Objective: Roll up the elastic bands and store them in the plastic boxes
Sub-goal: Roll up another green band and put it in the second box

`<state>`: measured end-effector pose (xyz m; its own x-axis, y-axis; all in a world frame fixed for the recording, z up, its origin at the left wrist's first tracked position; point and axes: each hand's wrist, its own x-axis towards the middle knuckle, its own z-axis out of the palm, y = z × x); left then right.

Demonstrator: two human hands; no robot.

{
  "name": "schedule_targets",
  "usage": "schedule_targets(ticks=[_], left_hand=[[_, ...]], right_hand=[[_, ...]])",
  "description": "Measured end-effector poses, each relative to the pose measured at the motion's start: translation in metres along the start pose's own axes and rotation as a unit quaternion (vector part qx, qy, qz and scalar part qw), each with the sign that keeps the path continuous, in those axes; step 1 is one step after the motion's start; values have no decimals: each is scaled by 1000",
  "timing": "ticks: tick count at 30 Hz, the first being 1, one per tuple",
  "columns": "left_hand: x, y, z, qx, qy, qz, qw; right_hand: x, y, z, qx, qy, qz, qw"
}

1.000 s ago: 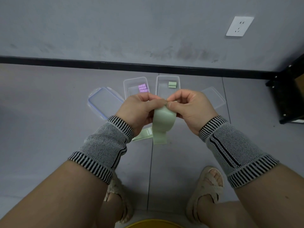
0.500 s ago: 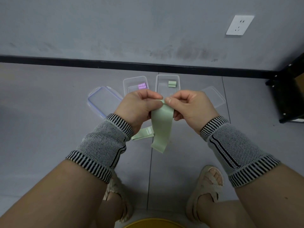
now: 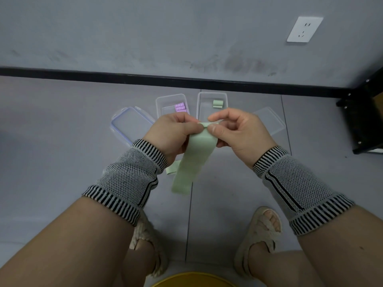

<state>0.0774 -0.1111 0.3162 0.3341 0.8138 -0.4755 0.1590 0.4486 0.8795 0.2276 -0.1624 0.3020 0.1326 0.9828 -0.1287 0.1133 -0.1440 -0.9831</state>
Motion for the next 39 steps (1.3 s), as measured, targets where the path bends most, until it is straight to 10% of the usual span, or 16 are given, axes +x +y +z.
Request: schedule_targets(ticks=[19,39], left_hand=[[0,-1,3,-64,-15,-38,997],[-1,-8,11,-26,-2,-8,1000]], right_hand=[[-1,-1,2,182,-19,90,979],[2,5,0,90,19,77,993]])
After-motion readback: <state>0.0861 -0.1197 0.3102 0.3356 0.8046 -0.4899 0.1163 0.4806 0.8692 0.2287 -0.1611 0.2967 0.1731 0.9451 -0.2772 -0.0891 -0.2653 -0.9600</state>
